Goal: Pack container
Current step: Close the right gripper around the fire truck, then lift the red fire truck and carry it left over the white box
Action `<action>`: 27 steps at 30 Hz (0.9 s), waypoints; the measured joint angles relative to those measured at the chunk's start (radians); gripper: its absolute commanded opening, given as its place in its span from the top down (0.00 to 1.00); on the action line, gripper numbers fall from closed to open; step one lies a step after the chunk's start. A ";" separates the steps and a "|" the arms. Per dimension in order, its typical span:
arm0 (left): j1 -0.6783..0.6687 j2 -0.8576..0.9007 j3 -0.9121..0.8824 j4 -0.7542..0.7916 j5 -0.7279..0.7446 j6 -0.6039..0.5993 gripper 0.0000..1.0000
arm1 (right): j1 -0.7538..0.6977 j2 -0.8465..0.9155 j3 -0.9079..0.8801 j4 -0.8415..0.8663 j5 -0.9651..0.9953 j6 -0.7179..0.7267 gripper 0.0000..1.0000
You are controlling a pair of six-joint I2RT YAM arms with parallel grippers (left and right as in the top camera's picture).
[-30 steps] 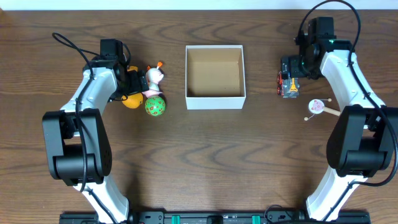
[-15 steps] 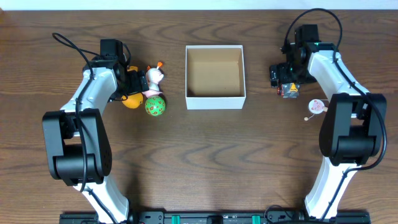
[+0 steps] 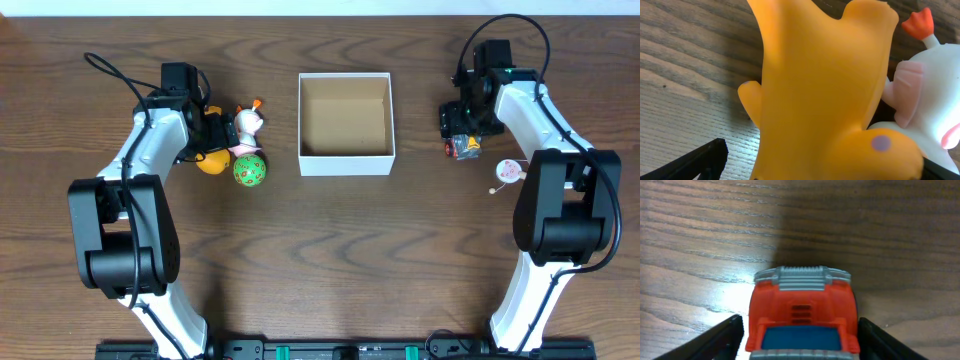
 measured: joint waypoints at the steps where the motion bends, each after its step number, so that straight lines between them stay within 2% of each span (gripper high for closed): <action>1: 0.000 0.000 0.000 0.000 0.000 0.000 0.02 | 0.000 0.000 0.000 -0.001 0.000 0.004 0.32; 8: 0.000 0.000 0.000 0.000 0.000 0.000 0.02 | 0.000 0.000 0.000 -0.001 0.000 0.006 0.32; 14: 0.000 0.000 0.000 0.000 0.000 0.000 0.02 | 0.000 0.000 0.000 0.008 -0.003 0.009 0.47; 17: 0.000 0.000 0.000 0.000 0.000 0.000 0.02 | 0.000 0.000 0.001 0.017 -0.005 0.013 0.63; 19: 0.000 0.000 0.000 0.000 0.000 0.000 0.02 | 0.000 0.000 0.001 0.025 -0.006 0.013 0.69; 27: 0.000 0.000 0.000 0.000 0.000 0.000 0.02 | 0.004 0.006 0.033 0.019 -0.006 0.013 0.70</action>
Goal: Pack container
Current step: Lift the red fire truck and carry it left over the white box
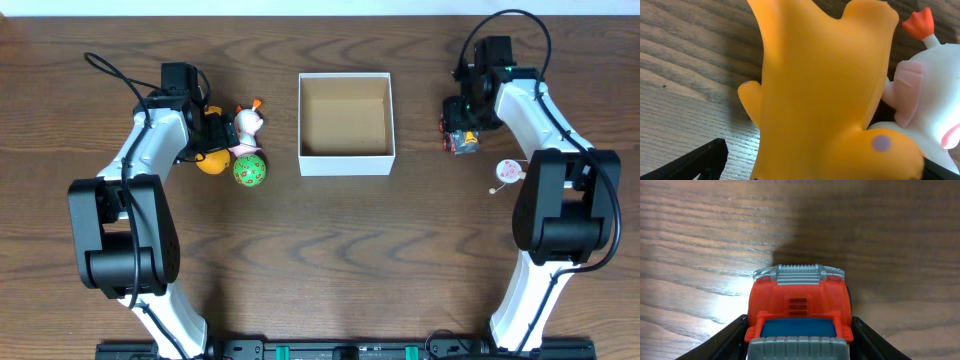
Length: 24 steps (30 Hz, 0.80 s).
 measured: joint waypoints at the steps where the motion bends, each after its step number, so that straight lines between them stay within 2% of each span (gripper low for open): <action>1: 0.000 0.000 0.000 0.000 0.000 0.000 0.02 | 0.003 0.003 0.018 -0.006 0.000 0.000 0.69; 14: 0.000 0.000 0.000 0.000 0.000 0.000 0.02 | 0.167 0.009 0.415 -0.062 0.004 0.029 0.65; 24: 0.000 0.000 0.000 0.000 0.000 0.000 0.02 | 0.299 0.009 0.524 -0.076 0.003 0.167 0.72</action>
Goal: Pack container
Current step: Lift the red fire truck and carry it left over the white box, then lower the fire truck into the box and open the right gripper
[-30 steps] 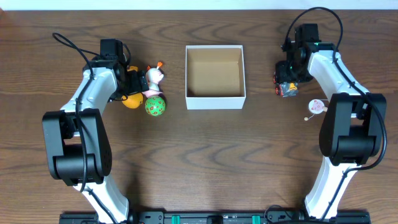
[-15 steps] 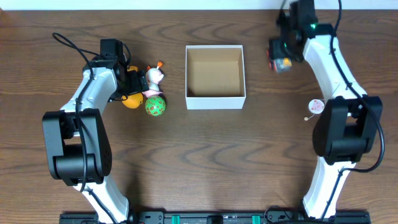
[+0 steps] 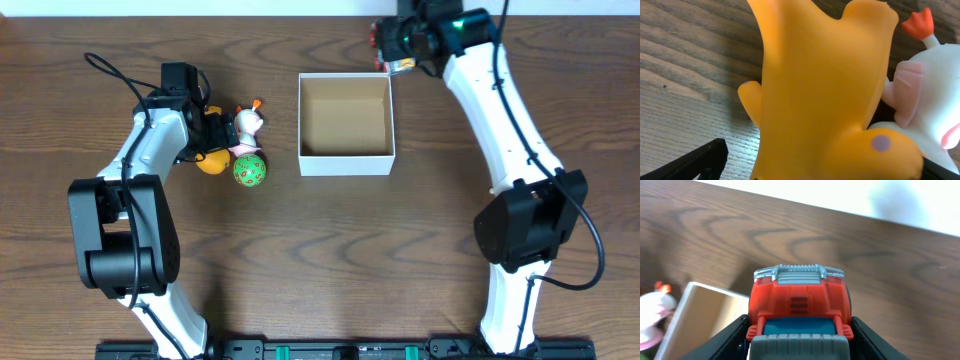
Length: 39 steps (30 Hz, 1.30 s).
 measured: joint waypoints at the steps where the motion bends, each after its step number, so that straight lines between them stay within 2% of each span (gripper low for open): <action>1: 0.000 0.000 0.000 0.000 0.000 0.000 0.02 | 0.014 0.000 0.000 -0.006 0.000 0.020 0.72; 4: 0.000 0.000 0.000 0.000 0.000 0.000 0.02 | 0.049 0.000 0.000 -0.011 0.000 0.052 0.69; 14: 0.000 0.000 0.000 0.000 0.000 0.000 0.02 | 0.159 0.000 0.000 -0.066 0.109 0.145 0.69; 27: 0.000 0.000 0.000 0.000 0.000 0.000 0.02 | 0.163 0.050 0.000 -0.142 0.172 0.275 0.69; 39: 0.000 0.000 0.000 0.000 0.000 0.000 0.02 | 0.166 0.118 0.000 -0.209 0.174 0.306 0.69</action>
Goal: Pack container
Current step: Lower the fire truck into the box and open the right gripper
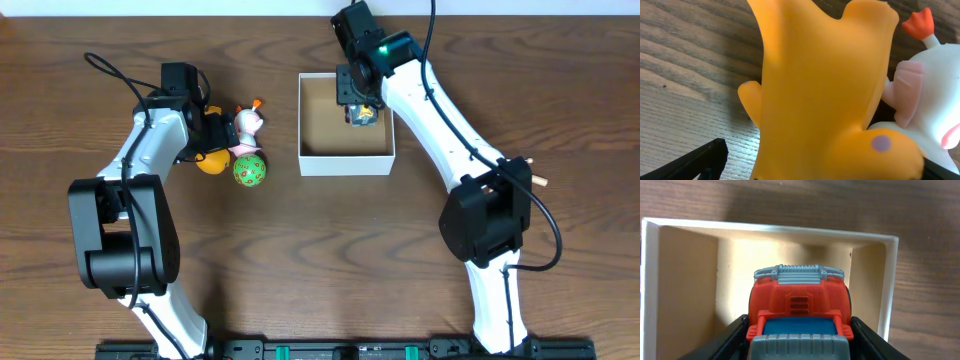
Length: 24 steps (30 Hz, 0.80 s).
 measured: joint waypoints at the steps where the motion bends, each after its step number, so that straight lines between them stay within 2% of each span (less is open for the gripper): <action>1: 0.000 0.000 0.000 0.000 0.000 0.000 0.02 | 0.000 0.003 0.000 -0.006 0.000 0.003 0.69; 24: 0.000 0.000 0.000 0.000 0.000 0.000 0.02 | 0.000 0.052 0.000 -0.016 0.093 0.007 0.65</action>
